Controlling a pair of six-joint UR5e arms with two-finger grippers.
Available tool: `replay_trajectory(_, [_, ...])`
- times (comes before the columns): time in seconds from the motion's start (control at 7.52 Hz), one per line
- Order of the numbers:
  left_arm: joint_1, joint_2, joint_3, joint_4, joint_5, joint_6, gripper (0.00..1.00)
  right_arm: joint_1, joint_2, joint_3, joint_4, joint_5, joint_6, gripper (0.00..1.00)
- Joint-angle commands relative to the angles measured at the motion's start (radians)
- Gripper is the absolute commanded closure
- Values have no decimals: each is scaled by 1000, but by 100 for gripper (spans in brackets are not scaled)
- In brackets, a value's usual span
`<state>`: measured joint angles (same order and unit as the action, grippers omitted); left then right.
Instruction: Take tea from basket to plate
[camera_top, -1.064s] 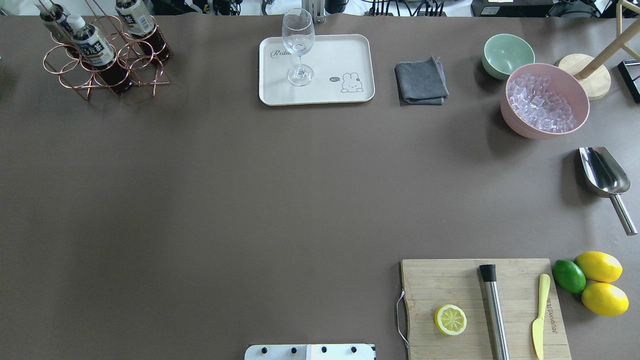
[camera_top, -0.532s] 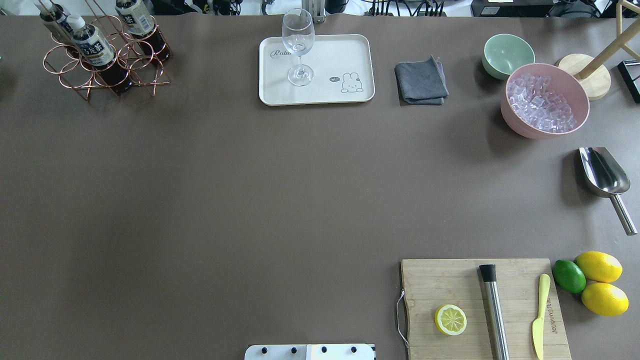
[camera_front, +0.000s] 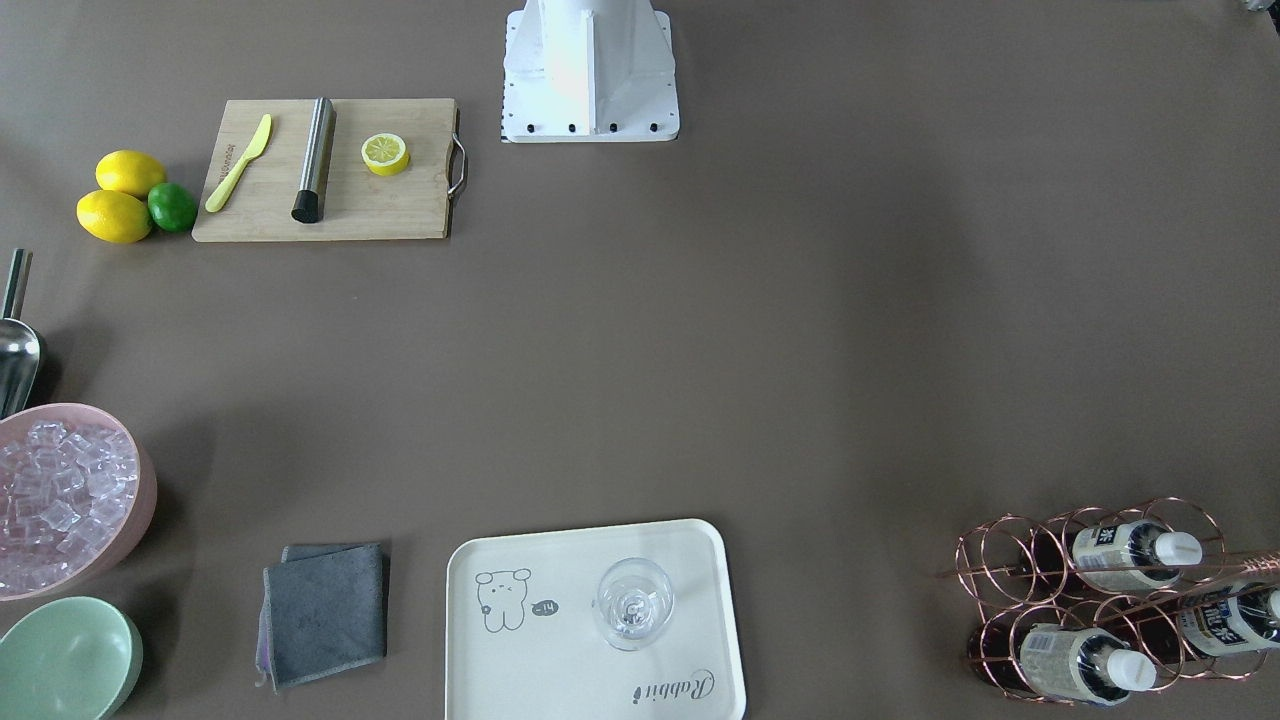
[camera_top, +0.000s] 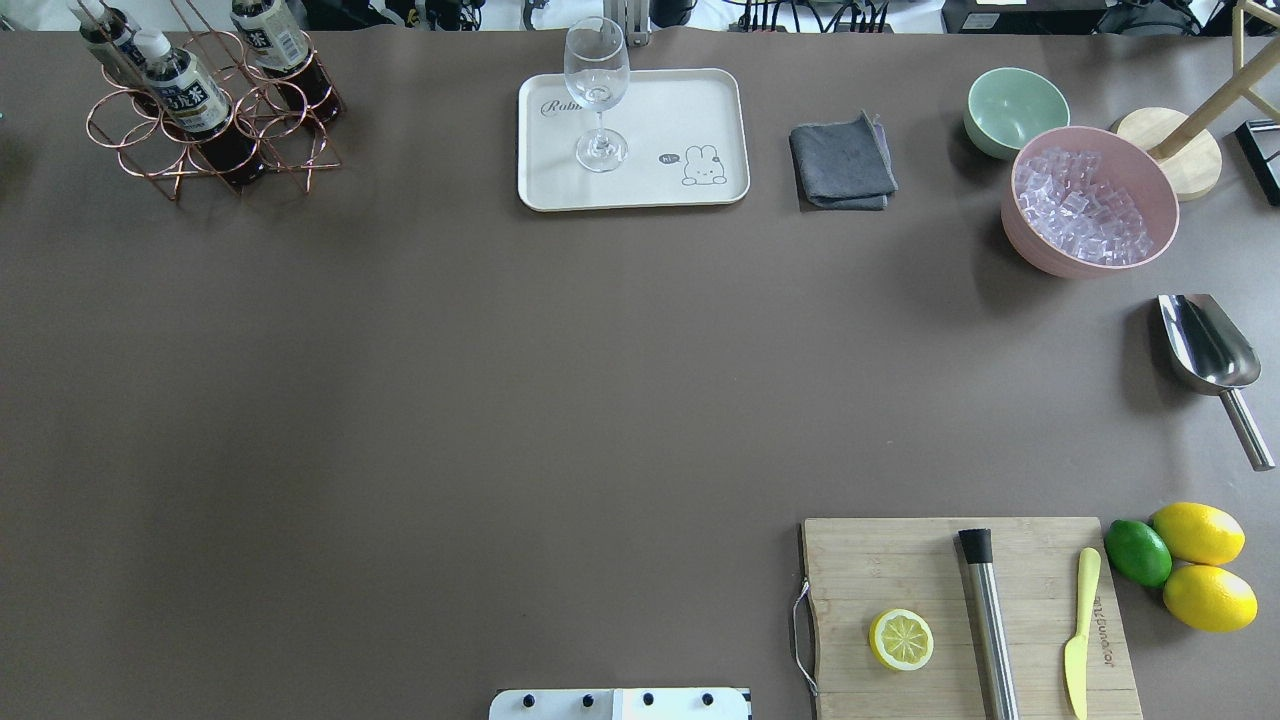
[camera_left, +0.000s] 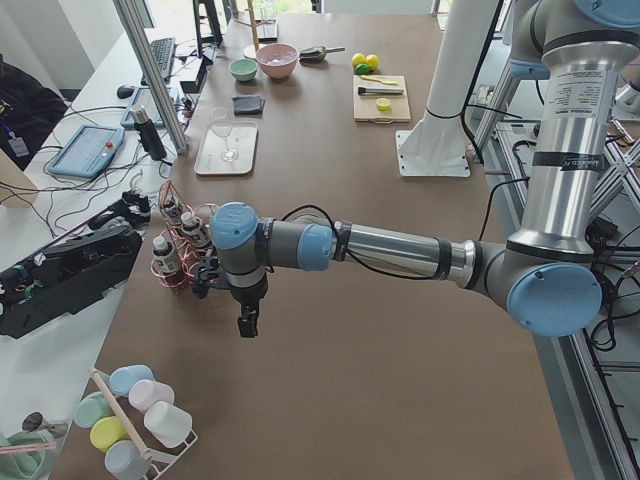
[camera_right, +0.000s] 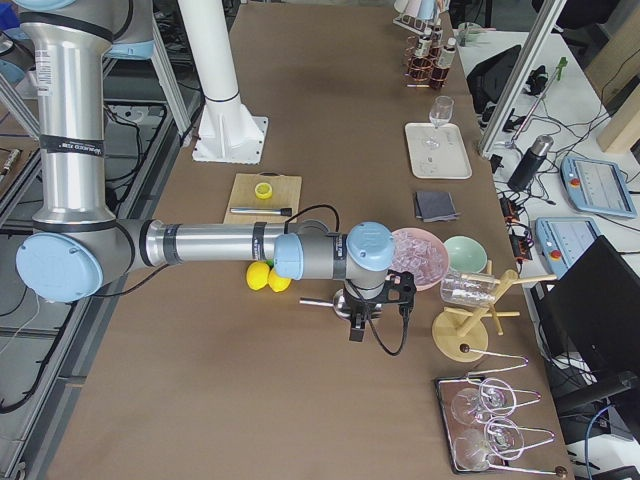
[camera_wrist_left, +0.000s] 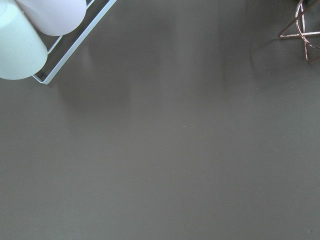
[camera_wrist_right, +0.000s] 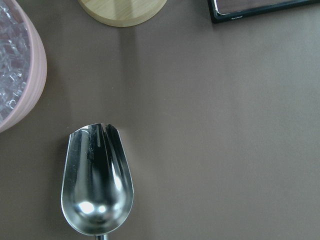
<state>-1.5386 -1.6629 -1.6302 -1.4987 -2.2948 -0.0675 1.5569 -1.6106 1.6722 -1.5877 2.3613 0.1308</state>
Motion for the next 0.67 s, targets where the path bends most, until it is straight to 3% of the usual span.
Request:
replay_trajectory(0.0, [0, 0, 0, 0, 2, 0, 2, 0, 0, 0, 0, -2, 1, 1])
replay_trajectory(0.53, [3, -8, 1, 0, 2, 0, 2, 0, -12, 0, -2, 0, 0, 1])
